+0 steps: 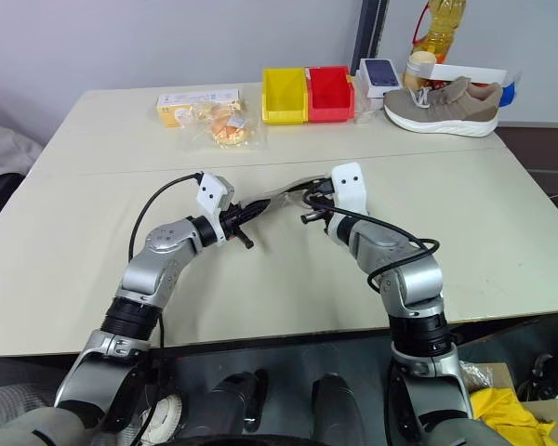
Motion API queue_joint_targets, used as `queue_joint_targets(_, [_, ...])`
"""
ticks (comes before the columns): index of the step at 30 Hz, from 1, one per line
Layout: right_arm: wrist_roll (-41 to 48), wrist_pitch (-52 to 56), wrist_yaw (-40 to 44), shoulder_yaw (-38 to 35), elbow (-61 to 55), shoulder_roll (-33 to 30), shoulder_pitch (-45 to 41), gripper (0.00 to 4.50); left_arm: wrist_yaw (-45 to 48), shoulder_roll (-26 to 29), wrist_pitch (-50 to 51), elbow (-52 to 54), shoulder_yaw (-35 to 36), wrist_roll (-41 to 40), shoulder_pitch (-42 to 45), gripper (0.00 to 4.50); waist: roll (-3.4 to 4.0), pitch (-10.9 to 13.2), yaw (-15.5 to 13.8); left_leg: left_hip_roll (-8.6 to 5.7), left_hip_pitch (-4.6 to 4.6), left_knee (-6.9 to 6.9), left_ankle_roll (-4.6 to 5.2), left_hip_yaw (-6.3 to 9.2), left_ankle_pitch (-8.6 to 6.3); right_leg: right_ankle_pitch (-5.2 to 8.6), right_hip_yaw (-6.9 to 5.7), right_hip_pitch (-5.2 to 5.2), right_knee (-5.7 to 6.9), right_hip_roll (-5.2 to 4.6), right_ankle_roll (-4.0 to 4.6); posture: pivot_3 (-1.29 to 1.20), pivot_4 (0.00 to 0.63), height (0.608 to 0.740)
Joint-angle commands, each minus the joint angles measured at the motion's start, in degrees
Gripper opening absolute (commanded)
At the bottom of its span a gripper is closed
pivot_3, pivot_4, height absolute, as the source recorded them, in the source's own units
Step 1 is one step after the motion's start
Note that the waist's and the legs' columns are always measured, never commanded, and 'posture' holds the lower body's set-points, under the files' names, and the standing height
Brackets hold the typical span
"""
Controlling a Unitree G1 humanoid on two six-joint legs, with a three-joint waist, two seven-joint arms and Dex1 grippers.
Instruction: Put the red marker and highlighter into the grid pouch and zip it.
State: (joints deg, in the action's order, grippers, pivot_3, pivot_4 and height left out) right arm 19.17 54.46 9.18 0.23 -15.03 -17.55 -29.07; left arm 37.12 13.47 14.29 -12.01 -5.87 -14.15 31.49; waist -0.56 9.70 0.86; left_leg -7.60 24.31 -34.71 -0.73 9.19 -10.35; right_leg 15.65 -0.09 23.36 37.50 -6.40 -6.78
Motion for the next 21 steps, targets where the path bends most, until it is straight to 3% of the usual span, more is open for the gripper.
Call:
queue_joint_targets(1, [-2.51, -1.18, -1.31, -2.05, -1.35, -1.85, -1.01, 0.07, -0.46, 0.72, -0.81, 1.54, 1.34, 0.35, 0.12, 0.0, 0.0, 0.0, -0.03, 0.0, 0.0, 0.0, 0.0, 0.0, 0.0, 0.0, 0.0, 0.0, 0.0, 0.0, 0.0, 0.0, 0.15, 0.74])
queue_joint_targets(14, [-10.52, -3.71, -4.12, -6.29, 5.36, -9.13, -1.2, 0.07, -0.1, 2.05, -1.41, 0.83, 1.82, 0.6, -0.38, 0.0, 0.0, 0.0, -0.05, -0.01, 0.03, -0.01, 0.0, -0.01, 0.0, 0.0, 0.0, 0.0, 0.0, -0.01, 0.0, 0.0, 0.15, 0.74])
queue_joint_targets(20, [-10.38, -6.08, 2.47, -4.24, 4.53, -13.1, 0.39, 0.07, 1.28, 3.0, -0.39, 1.41, 1.55, 0.03, -1.79, 0.0, 0.0, 0.0, -0.04, -0.01, 0.02, -0.01, 0.0, -0.02, 0.0, 0.0, 0.0, 0.0, 0.0, -0.02, 0.0, 0.0, 0.15, 0.74])
queue_joint_targets(21, [-9.19, -6.36, 4.66, -4.45, 3.98, -13.86, 0.74, 0.3, 1.78, 3.17, 0.3, 2.04, 1.55, -0.48, -2.27, 0.32, 0.0, 0.0, -0.04, -0.01, 0.02, -0.02, 0.0, -0.03, 0.0, 0.0, 0.0, 0.0, -0.01, -0.01, 0.0, 0.0, 0.15, 0.74])
